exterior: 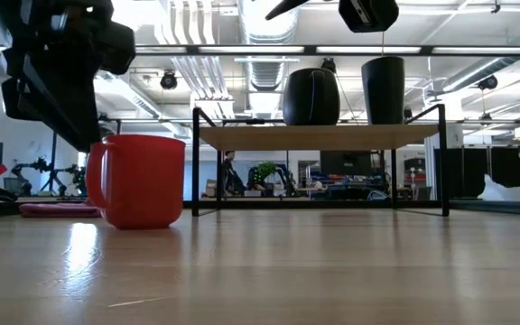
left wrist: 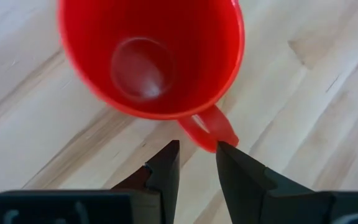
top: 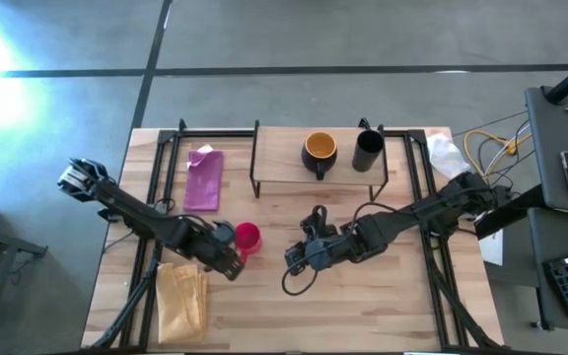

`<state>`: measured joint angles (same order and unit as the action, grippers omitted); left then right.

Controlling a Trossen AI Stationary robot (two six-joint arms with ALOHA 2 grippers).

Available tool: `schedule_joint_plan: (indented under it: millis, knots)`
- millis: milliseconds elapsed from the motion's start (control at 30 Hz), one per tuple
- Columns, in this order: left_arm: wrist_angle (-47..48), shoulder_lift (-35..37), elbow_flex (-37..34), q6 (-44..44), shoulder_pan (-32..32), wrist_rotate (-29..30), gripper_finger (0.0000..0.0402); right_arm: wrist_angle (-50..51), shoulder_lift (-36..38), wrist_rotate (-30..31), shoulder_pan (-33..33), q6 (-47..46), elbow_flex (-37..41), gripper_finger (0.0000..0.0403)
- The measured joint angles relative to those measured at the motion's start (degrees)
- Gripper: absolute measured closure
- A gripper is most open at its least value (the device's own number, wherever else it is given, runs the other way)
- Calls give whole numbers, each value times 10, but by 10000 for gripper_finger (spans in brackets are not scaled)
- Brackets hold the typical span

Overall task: Stack small to large cups/mugs on shelf
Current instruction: Put the red mug on the shelf

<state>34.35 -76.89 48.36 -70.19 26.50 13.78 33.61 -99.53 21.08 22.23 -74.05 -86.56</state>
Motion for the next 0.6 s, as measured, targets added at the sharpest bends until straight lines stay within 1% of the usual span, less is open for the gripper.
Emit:
schedule_joint_plan:
  millis: [367,600]
  knots:
    - [-1,-7,1,1,0,0,310,0,0,0,-1,0,0,321]
    - [-23,-7,1,1,0,3,310,1,0,0,-1,1,0,321]
